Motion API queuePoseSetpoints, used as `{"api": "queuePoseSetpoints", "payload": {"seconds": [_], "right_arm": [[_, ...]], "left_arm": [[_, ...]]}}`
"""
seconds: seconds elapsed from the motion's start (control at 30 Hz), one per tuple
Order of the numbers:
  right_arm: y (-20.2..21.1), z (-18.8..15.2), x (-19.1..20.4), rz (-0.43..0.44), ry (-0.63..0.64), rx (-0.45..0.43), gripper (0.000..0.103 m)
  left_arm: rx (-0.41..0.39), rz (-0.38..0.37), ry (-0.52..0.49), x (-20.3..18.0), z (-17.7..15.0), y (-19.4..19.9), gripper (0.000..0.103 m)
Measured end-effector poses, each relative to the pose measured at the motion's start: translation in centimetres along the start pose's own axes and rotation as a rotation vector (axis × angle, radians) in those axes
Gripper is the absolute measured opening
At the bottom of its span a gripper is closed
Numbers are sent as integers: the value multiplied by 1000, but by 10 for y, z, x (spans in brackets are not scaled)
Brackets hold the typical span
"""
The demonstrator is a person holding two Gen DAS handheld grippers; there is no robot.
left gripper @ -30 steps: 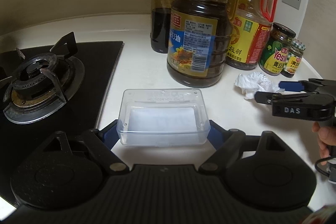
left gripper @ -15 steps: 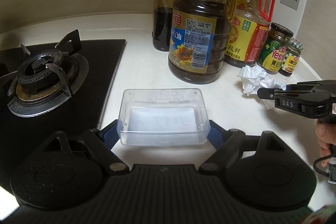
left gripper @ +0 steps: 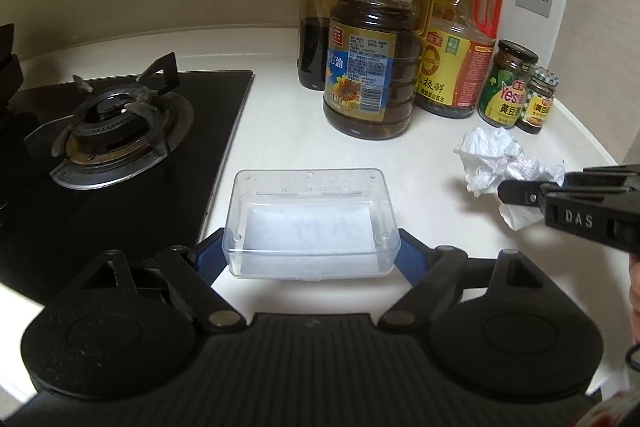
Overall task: Collect trash
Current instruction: 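Close the right tool on the crumpled tissue while the left tool grasps the clear plastic box, then carry the tissue and clear plastic box down over the wastebasket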
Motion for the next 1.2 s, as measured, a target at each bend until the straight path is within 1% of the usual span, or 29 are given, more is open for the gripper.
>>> {"api": "queuePoseSetpoints", "payload": {"seconds": [0.33, 0.43, 0.57, 0.73, 0.9, 1.0, 1.2], "right_arm": [[46, -40, 12, 48, -11, 1, 12], [58, -51, 13, 43, -17, -4, 12], [74, -65, 10, -14, -48, 1, 12], [100, -82, 10, -122, -111, 5, 12], [130, -101, 27, -232, -181, 6, 12], [147, -112, 41, -275, -225, 2, 12], [182, -142, 63, -346, -327, -10, 12]], "left_arm": [[14, 45, -38, -14, -26, 46, 84], [18, 34, -57, -18, -33, 55, 84], [19, -32, -94, -27, -38, 57, 84], [10, -147, -165, -38, -44, 61, 84], [5, -251, -245, -36, -53, 74, 84], [3, -303, -291, -34, -60, 84, 84], [27, -388, -388, -36, -82, 100, 84]]}}
Point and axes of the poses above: each gripper's, at about its wrist camera, not at the fingertips, and y roughly against the way its jaws point, x to its left, z to its top, the point moved 10 cm from there along -y, roughly the way its jaws point
